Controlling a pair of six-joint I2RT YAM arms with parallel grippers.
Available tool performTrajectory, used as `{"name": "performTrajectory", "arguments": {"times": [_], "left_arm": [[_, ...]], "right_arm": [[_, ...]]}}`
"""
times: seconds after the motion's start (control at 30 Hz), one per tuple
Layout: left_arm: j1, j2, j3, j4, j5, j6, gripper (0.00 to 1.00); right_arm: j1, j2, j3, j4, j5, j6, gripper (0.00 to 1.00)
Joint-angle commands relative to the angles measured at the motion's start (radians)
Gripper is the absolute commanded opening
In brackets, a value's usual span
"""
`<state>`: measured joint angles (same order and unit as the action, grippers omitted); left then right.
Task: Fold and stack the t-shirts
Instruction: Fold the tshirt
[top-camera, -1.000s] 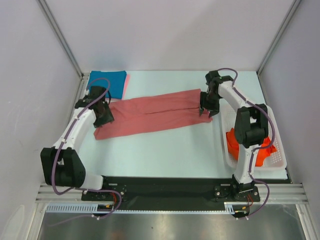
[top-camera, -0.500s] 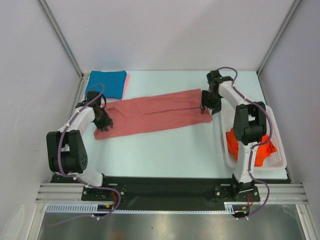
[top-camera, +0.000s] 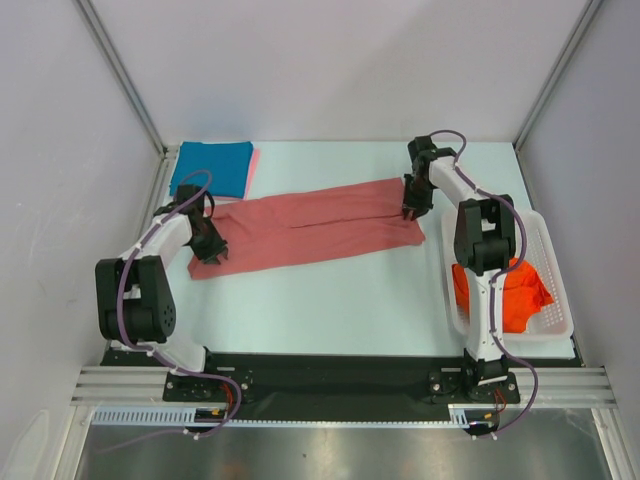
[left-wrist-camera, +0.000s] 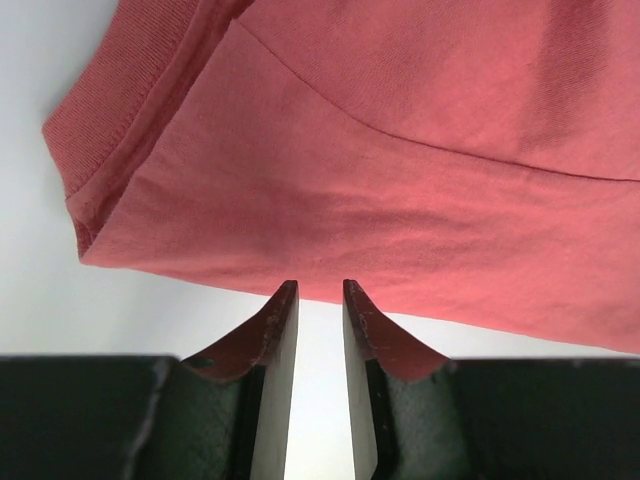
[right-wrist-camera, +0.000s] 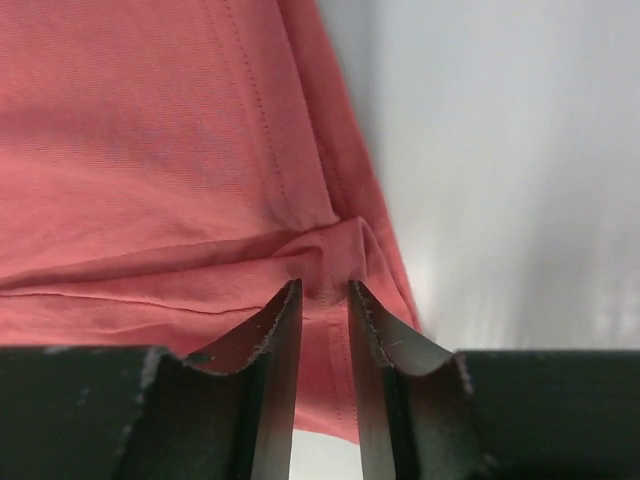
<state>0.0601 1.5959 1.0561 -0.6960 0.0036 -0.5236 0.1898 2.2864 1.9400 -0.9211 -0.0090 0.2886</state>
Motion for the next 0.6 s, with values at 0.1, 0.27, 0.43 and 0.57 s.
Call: {"name": "performTrajectory", "arguments": {"times": [0.1,0.27,0.43,0.57], "left_arm": [[0.012,0.033,0.03,0.013,-0.001,-0.003,0.27],[0.012,0.039,0.039,0.013,-0.001,-0.001,0.27],[0.01,0.042,0.042,0.007,-0.001,-0.004,0.26],[0.01,0.039,0.039,0.006,-0.034,-0.006,0.25]], "right_arm": [[0.008,-0.036,0.021,-0.032,0.086,0.023,0.33],[-0.001,-0.031,0.008,-0.025,0.066,0.018,0.3],[0.002,-0.024,0.01,-0.021,0.038,0.023,0.07],[0.0,-0.048,0.016,-0.044,0.072,0.015,0.0]]}}
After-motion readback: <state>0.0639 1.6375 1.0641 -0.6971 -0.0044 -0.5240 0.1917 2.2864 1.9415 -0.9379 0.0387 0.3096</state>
